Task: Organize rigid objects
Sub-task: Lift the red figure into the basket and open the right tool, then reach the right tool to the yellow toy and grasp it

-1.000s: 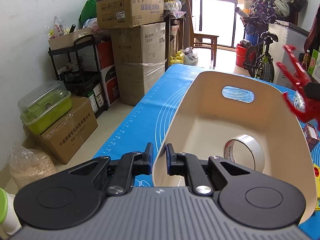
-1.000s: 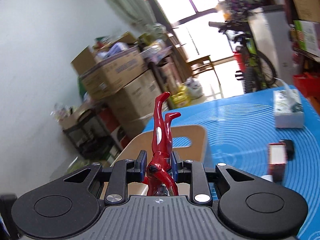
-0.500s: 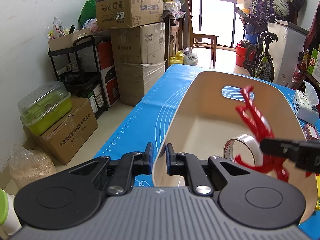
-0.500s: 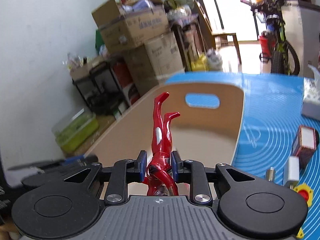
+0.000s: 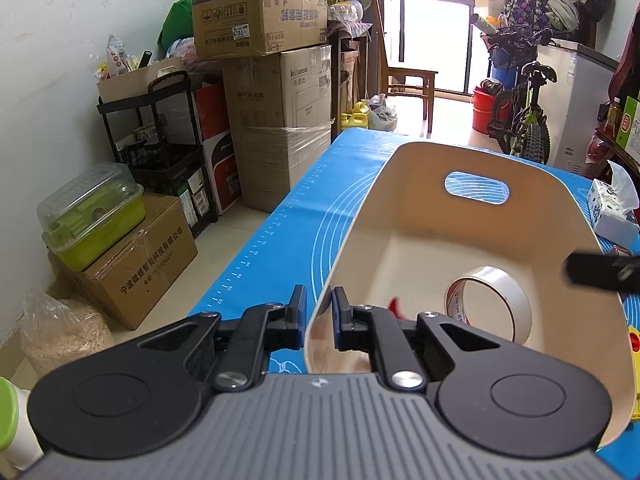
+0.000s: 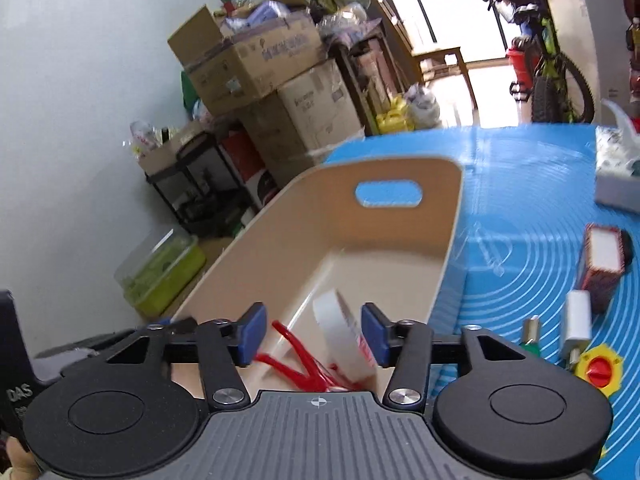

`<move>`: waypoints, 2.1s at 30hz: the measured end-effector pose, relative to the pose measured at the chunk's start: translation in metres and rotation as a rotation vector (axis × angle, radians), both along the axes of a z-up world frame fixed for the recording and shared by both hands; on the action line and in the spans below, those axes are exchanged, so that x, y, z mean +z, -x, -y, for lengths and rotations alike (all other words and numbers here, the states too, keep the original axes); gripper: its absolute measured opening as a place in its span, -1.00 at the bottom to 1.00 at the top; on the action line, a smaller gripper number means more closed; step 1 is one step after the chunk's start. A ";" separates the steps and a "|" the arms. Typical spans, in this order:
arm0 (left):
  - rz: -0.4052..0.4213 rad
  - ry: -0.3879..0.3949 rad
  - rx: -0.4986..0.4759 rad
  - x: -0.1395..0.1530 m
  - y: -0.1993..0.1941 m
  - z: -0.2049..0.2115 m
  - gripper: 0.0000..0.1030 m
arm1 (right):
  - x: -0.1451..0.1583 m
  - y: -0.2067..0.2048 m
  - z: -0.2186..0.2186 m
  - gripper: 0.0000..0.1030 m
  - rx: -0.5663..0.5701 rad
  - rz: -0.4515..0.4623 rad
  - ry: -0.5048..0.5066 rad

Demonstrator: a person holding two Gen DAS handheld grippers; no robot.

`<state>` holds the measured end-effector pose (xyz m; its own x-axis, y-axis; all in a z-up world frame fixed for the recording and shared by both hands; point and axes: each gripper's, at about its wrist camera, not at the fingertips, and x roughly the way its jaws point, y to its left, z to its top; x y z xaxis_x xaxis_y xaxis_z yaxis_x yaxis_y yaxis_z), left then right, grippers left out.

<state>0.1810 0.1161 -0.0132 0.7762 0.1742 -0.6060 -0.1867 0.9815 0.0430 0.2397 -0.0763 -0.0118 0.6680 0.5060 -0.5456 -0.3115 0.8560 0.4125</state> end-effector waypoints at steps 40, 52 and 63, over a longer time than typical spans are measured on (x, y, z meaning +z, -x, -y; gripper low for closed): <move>0.000 0.003 0.011 -0.001 -0.001 0.002 -0.70 | -0.093 -0.018 0.122 0.49 -0.363 -0.222 0.314; -0.001 0.006 0.011 -0.001 -0.001 0.002 -0.70 | -0.097 -0.014 0.105 0.11 -0.332 -0.152 0.433; -0.001 0.007 0.011 -0.001 -0.001 0.002 -0.70 | -0.086 -0.012 0.106 0.02 -0.332 -0.125 0.418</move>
